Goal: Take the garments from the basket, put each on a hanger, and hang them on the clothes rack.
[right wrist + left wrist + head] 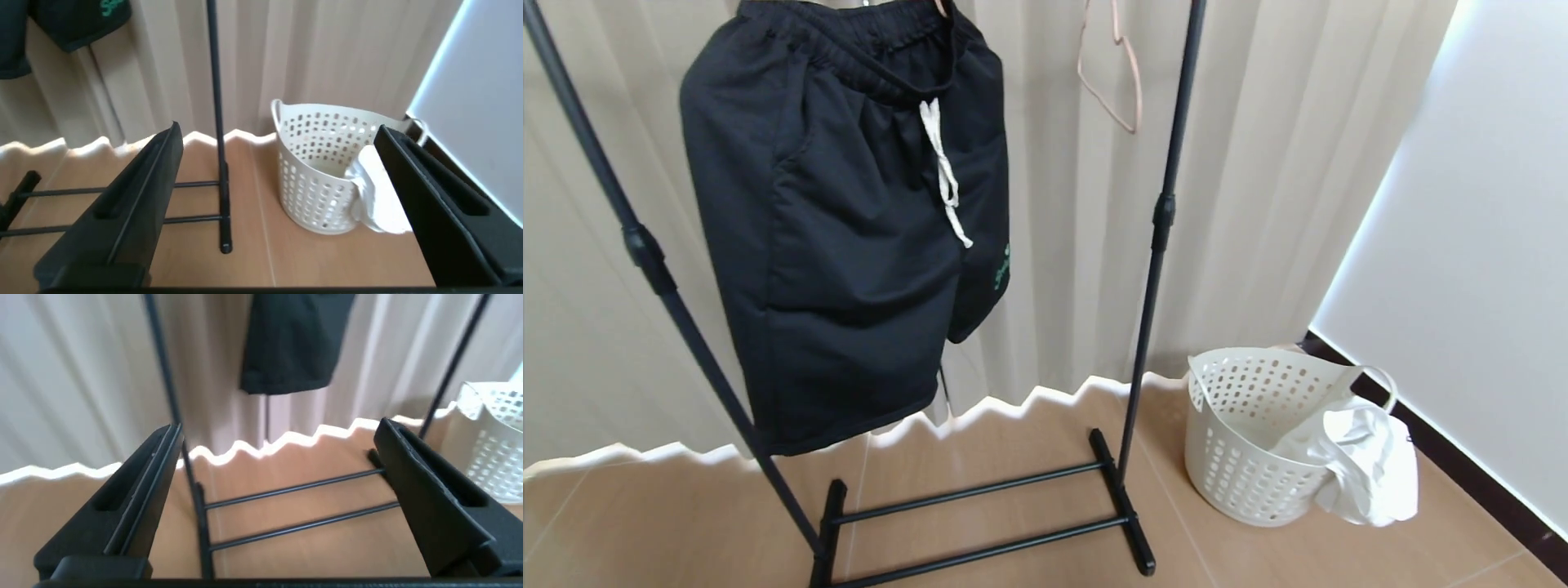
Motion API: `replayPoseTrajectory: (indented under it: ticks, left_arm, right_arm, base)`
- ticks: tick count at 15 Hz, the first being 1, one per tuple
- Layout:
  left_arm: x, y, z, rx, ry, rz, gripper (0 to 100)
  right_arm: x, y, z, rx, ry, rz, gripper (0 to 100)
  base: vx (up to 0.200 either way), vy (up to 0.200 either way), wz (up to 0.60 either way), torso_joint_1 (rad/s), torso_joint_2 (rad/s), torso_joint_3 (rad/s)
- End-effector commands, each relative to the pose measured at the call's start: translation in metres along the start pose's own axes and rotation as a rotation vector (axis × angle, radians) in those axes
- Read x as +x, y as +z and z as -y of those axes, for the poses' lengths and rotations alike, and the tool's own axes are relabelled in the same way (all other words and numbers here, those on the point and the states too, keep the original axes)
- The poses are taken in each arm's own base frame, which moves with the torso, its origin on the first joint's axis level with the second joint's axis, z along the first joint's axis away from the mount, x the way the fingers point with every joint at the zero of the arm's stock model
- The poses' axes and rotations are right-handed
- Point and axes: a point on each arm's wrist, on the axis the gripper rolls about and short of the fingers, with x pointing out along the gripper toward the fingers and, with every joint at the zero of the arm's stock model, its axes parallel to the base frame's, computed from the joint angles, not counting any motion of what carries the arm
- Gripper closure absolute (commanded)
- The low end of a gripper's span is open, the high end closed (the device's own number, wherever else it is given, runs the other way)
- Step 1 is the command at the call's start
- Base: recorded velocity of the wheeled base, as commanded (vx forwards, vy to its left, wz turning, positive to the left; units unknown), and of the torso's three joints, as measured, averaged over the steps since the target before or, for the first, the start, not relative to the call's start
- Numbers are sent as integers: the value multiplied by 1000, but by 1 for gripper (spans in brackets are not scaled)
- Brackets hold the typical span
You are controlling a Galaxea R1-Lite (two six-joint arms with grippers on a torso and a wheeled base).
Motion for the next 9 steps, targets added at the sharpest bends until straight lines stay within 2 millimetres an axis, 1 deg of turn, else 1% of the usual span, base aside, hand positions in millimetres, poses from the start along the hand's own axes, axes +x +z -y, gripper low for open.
replayPoseTrajectory:
  ticks: [1,9]
  left_arm:
    - [0,0,0,1,1,0,0]
    - [0,0,0,0,1,0,0]
  right_arm:
    - [0,0,0,0,0,-2,0]
    - [0,0,0,0,2,-2,0]
  base:
    - [0,-200,0,2,7,-2]
    - [0,-200,0,1,2,1]
